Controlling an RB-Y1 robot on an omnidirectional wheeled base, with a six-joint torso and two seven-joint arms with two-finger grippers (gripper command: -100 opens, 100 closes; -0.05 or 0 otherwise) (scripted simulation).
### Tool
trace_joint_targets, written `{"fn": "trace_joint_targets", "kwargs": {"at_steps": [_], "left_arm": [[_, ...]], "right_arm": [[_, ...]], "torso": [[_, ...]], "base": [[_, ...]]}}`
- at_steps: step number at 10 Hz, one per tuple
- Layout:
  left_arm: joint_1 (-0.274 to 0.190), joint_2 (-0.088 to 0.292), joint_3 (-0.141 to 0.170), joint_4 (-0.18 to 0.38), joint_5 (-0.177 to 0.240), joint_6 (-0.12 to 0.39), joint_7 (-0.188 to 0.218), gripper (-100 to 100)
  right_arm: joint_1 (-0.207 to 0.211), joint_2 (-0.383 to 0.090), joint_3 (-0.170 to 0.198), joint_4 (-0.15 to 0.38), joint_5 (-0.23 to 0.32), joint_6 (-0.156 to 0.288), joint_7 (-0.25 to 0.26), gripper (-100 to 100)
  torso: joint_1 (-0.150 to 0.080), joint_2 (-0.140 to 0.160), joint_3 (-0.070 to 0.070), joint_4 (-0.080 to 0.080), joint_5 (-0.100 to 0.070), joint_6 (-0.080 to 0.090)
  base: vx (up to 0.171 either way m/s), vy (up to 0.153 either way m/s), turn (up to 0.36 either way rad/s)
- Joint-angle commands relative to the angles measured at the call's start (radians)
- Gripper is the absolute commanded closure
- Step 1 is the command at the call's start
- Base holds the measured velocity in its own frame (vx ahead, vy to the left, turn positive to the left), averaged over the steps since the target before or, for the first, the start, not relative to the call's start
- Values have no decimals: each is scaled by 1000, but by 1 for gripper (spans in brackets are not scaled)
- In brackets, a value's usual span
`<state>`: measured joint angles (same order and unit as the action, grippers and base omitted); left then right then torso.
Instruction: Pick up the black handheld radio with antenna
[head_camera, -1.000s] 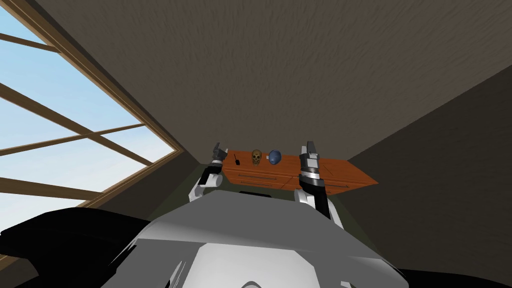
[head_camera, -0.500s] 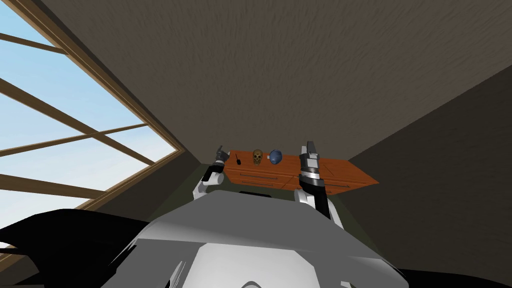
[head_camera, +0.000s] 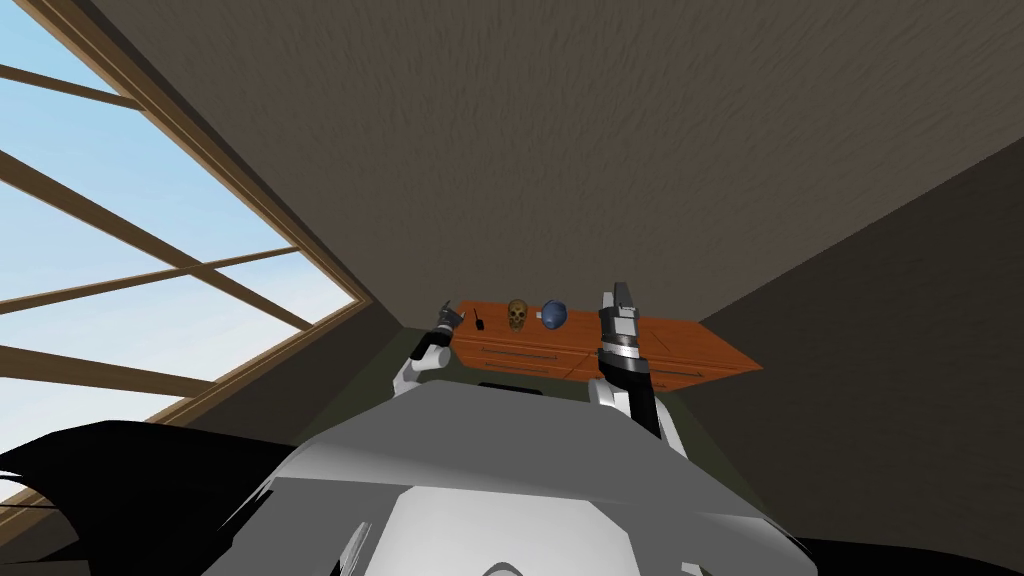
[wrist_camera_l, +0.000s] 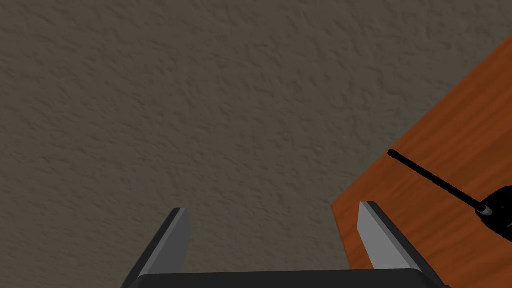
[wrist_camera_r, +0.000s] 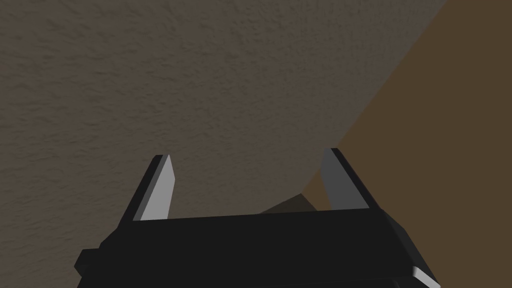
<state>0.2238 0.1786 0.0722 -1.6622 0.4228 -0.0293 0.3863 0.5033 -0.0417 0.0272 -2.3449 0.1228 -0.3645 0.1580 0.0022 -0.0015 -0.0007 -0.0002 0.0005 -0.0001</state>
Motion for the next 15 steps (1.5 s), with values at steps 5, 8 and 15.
{"fn": "trace_joint_targets", "kwargs": {"at_steps": [5, 8, 15], "left_arm": [[-62, -21, 2, 123, 49, 137, 89, -100], [-99, -34, -1, 194, 74, 204, 140, -100], [-178, -78, -8, 346, 122, 347, 251, -100]], "right_arm": [[0, 0, 0, 0, 0, 0, 0, 0], [0, 0, 0, 0, 0, 0, 0, 0], [0, 0, 0, 0, 0, 0, 0, 0]], "torso": [[-1, -1, 0, 0, 0, 0], [0, -1, -1, 0, 0, 0], [-1, -2, -1, 0, 0, 0]], "base": [[25, 28, 12], [40, 34, 14], [52, 28, 17]]}}
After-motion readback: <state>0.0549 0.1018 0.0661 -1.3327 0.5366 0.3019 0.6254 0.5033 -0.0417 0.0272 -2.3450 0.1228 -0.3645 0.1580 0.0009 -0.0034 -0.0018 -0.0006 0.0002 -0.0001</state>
